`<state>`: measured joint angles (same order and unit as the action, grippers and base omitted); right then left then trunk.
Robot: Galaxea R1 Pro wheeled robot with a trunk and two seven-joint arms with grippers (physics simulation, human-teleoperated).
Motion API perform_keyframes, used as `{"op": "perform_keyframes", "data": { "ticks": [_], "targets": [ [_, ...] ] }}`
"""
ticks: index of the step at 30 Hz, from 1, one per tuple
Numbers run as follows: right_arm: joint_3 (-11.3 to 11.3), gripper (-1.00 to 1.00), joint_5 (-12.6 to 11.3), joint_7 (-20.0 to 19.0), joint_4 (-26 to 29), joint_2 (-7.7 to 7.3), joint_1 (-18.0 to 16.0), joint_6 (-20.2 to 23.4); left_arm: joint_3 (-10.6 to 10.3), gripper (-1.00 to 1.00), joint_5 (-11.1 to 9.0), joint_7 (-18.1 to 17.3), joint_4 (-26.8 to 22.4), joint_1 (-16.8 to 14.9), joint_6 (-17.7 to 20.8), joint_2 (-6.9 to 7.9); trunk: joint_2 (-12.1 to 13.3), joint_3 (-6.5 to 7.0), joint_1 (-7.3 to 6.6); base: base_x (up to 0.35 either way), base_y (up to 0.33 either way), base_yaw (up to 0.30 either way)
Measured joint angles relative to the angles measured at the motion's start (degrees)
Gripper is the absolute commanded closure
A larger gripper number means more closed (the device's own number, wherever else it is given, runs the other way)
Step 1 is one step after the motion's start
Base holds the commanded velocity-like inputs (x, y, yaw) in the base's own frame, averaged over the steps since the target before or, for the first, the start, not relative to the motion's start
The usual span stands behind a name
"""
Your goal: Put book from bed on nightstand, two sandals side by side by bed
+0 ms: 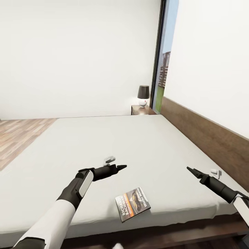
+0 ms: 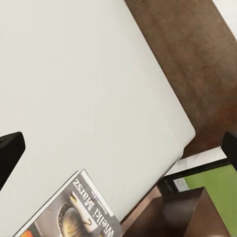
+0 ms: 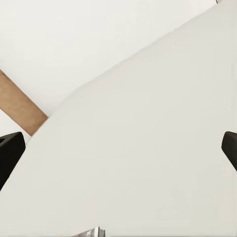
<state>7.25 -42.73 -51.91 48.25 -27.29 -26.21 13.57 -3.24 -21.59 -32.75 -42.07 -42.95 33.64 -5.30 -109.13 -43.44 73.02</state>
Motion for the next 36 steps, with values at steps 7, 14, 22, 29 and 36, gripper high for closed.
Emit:
{"op": "perform_keyframes", "data": {
  "ticks": [7,14,22,29,36],
  "targets": [
    [-0.05,-1.0,0.02,-10.26,-11.5,0.03,0.09,-0.26,0.18,-1.0,0.23,0.01,0.06,1.7,-1.14,4.15,0.0,-0.01,0.0,0.0,0.0,0.0],
    [-0.06,-1.0,0.05,-13.36,-17.57,0.12,0.09,-0.59,0.34,-1.0,0.22,-3.43,0.1,4.29,-1.61,8.82,0.0,0.0,0.0,0.0,0.0,0.0],
    [-0.14,-1.0,-0.08,-13.64,-27.6,0.22,0.1,-0.7,0.37,-1.0,0.41,-13.95,0.41,5.74,-3.91,12.07,1.19,0.53,-0.65,0.0,0.0,0.0],
    [0.0,-1.0,0.45,-14.72,-31.99,0.25,0.08,-1.33,0.36,-1.0,0.47,-14.61,0.43,6.11,-4.27,12.42,4.0,1.79,-2.19,0.0,0.0,0.0],
    [-0.14,-1.0,0.47,-17.18,-34.71,0.36,0.06,-1.5,0.25,-1.0,0.48,-14.71,0.41,6.32,-4.13,12.26,6.8,3.05,-3.73,0.0,0.0,0.0]
  ]
}}
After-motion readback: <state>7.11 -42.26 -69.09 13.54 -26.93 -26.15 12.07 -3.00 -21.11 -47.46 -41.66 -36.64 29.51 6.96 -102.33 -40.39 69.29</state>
